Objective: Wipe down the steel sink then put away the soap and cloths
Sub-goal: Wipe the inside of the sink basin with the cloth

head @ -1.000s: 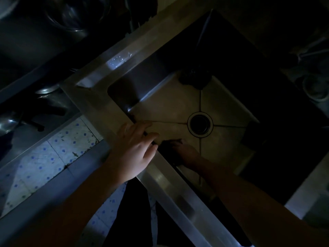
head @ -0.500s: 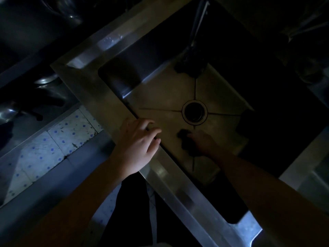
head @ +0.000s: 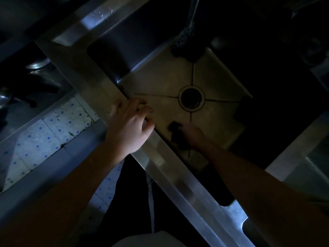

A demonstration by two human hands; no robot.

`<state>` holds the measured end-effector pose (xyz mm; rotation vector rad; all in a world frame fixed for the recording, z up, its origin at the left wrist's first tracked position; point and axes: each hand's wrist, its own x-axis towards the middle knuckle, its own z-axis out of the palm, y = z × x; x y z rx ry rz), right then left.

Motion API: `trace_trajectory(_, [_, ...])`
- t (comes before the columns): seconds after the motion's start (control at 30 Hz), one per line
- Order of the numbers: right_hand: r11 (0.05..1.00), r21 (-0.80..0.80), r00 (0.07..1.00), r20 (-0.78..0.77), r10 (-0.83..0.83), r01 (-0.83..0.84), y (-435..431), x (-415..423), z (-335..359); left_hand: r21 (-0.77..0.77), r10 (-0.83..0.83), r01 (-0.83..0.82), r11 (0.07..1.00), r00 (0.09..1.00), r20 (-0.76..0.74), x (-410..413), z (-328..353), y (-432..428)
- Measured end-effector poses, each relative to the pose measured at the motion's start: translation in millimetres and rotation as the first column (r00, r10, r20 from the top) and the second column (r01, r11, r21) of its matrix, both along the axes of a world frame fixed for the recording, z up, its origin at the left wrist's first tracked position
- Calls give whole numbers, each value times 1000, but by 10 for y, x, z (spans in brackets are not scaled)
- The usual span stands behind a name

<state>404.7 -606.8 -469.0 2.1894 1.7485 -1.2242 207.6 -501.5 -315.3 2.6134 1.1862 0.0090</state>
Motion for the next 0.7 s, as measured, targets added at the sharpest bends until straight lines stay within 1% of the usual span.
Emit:
trace_trajectory(0.03, [997,18,996,-44,78,-77,-139,-23,20,4,2,-2,1000,1000,-3,-3,-4,3])
trace_trajectory(0.1, [961,6,961,-38,275,-275,-371,-46,8,28,7,-7,1000,1000,-14,-3,2,-9])
trace_trajectory(0.13, [954,-23,954,-32,297,-297,-451,-42,-5,42,11,-10,999,1000,-17,3,15,-16])
trace_trajectory(0.17, [962,-43,962,-38,269,-271,-500,-28,-27,54,14,-12,998,1000,-22,3,26,-20])
trace_trajectory(0.2, [980,-34,980,-45,196,-198,-551,-18,-42,57,9,-6,998,999,-43,1,28,-17])
trace_trajectory(0.27, [999,-23,1000,-18,-23,22,-606,9,-33,46,-42,50,998,987,-157,2,16,-3])
trace_trajectory(0.3, [988,-37,988,17,-152,152,-603,16,-34,42,-68,78,996,977,-203,-8,-2,4])
trace_trajectory(0.33, [956,-57,957,57,-285,288,-591,23,-41,36,-81,91,995,972,-220,-19,-16,9])
trace_trajectory(0.37, [897,-69,898,94,-429,436,-560,31,-41,34,-80,89,995,974,-213,-26,-22,10])
trace_trajectory(0.4, [807,-66,808,113,-579,587,-519,55,-34,39,-67,76,996,978,-197,-26,-20,8])
trace_trajectory(0.43, [684,-62,687,101,-720,726,-470,96,-15,49,-48,57,997,985,-163,-16,-13,7])
trace_trajectory(0.47, [556,-70,560,76,-825,828,-430,160,4,49,-32,38,998,993,-117,-5,-3,7])
trace_trajectory(0.5, [462,-86,468,53,-882,882,-397,241,7,51,-22,26,998,997,-76,1,-2,7])
trace_trajectory(0.6, [341,-121,348,43,-937,932,-331,446,-5,29,6,-6,1000,1000,-26,-1,-17,5])
trace_trajectory(0.7, [192,-43,194,53,-980,980,-151,476,-37,13,21,-21,1000,1000,0,-6,-25,12])
